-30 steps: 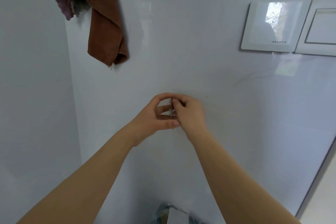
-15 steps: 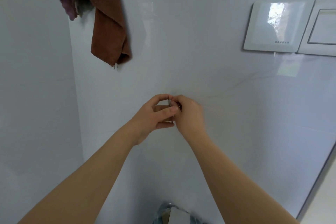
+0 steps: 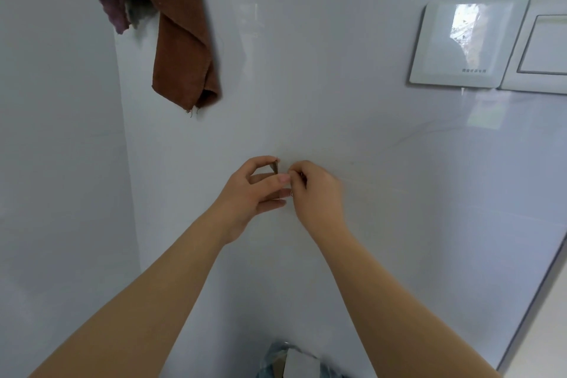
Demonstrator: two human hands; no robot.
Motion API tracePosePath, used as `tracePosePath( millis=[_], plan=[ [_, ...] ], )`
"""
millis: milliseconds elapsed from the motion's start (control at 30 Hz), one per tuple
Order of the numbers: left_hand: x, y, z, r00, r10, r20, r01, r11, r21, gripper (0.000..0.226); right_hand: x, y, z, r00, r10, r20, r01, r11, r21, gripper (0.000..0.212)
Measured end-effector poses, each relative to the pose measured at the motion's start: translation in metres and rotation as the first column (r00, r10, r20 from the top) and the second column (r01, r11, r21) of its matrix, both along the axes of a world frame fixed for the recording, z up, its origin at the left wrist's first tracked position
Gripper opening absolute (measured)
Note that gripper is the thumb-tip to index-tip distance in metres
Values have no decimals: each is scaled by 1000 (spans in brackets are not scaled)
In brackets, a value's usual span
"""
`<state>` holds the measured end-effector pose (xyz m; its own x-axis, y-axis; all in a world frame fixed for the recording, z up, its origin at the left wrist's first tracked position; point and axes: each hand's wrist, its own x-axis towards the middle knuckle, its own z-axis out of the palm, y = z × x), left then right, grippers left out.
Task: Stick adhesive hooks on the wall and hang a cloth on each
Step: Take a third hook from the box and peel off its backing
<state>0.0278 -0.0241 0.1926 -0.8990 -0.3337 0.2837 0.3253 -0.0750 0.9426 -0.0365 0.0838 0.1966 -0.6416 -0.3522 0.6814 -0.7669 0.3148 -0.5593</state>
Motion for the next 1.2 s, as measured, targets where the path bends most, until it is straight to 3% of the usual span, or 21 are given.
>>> tracePosePath(
  millis=[233,333,467,567,633,767,900,1033,1200],
  plan=[
    [2,7,3,996,-92,-5,92,994,55,47,0,0,4,999,-3,41,4,1000,-23,19],
    [1,9,8,998,-40,53,35,996,85,45,0,2,4,999,-9,34,9,1000,-2,20],
    [1,9,11,996,15,90,-23,996,92,35,2,2,3,1000,-17,-4,18,998,59,21],
    [6,8,13,992,-52,112,40,993,107,19,1,1,1,998,-47,-49,52,993,102,21],
    [8,7,14,989,-77,128,59,989,137,24,0,1,1,999,-37,-38,41,993,114,22],
    [3,4,16,981,67,183,-84,993,86,18,2,0,2,994,-44,-103,56,992,112,21],
    [5,3,19,969,35,246,-72,987,142,3,1,-2,0,990,-42,-134,56,993,105,20],
    [7,2,20,939,-17,345,-35,989,144,19,0,-2,-1,988,-55,-147,67,995,76,20],
    [8,0,23,934,-8,358,-58,983,172,13,0,-2,-2,988,-45,-150,58,995,79,19]
  ],
)
